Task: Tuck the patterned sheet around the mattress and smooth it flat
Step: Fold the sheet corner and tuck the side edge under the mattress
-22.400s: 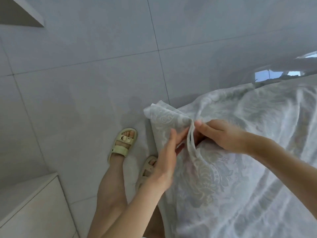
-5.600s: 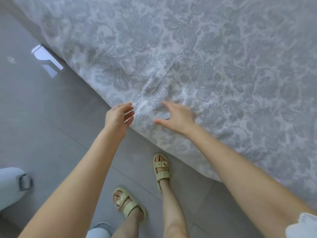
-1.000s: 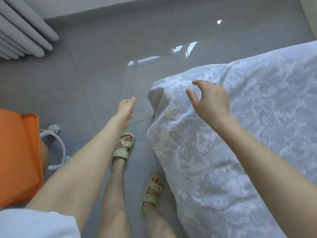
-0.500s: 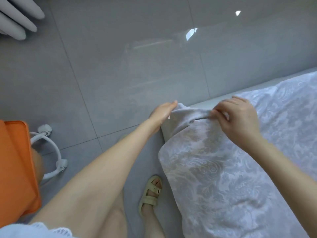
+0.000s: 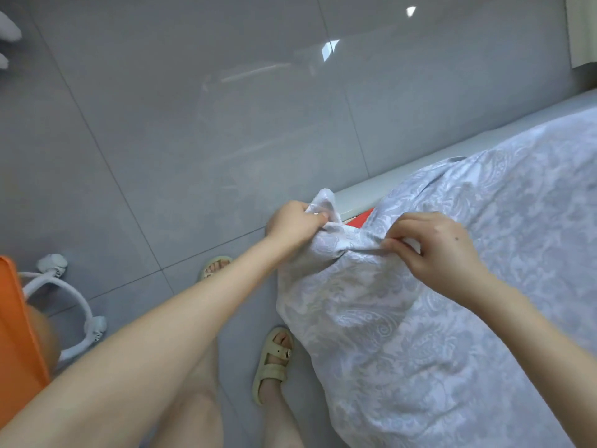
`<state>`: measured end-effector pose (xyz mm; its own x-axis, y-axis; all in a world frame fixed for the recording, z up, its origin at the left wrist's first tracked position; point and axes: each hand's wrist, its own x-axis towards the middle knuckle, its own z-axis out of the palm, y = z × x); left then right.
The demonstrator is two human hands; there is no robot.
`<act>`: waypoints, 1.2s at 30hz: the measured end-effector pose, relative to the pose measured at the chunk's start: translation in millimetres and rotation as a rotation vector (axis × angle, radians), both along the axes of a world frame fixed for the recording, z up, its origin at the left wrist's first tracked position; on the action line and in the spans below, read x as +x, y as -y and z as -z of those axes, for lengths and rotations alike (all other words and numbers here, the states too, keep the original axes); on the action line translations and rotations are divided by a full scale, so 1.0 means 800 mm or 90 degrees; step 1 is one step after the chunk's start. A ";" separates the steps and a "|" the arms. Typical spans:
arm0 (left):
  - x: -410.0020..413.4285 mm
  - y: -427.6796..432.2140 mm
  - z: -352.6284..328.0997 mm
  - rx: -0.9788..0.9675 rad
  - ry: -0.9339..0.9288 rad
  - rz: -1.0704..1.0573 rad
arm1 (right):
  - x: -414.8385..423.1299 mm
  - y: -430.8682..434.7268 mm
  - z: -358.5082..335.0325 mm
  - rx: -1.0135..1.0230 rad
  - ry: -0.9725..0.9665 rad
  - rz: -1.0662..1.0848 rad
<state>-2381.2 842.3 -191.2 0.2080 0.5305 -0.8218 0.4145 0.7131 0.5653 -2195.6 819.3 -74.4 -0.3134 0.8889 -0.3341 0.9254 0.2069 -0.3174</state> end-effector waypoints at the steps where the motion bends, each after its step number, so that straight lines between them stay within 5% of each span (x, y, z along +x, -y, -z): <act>1: -0.006 -0.003 -0.012 0.016 0.005 -0.065 | 0.000 -0.006 -0.009 0.023 -0.017 0.022; 8: -0.079 -0.040 -0.116 0.248 0.098 -0.368 | -0.038 -0.061 -0.030 0.256 -0.081 0.111; 12: -0.116 -0.025 -0.123 0.310 0.023 -0.412 | -0.049 -0.066 0.001 0.238 -0.062 0.047; 15: -0.142 -0.018 -0.078 0.335 -0.141 -0.340 | -0.041 -0.060 0.011 0.222 -0.054 0.050; 19: -0.162 -0.029 0.012 0.102 -0.327 -0.223 | -0.021 -0.053 0.023 0.152 0.025 0.114; 22: -0.140 -0.025 0.037 0.027 -0.348 -0.097 | -0.008 -0.050 0.032 0.101 0.088 0.144; 30: -0.013 0.014 -0.012 -0.380 0.067 -0.139 | 0.023 0.002 0.029 -0.010 0.240 0.421; 33: 0.012 0.014 -0.008 -0.356 0.079 -0.212 | 0.025 0.032 0.037 -0.092 0.222 0.382; 36: 0.020 0.019 -0.008 -0.128 -0.061 -0.229 | 0.025 0.045 0.046 -0.136 0.209 0.374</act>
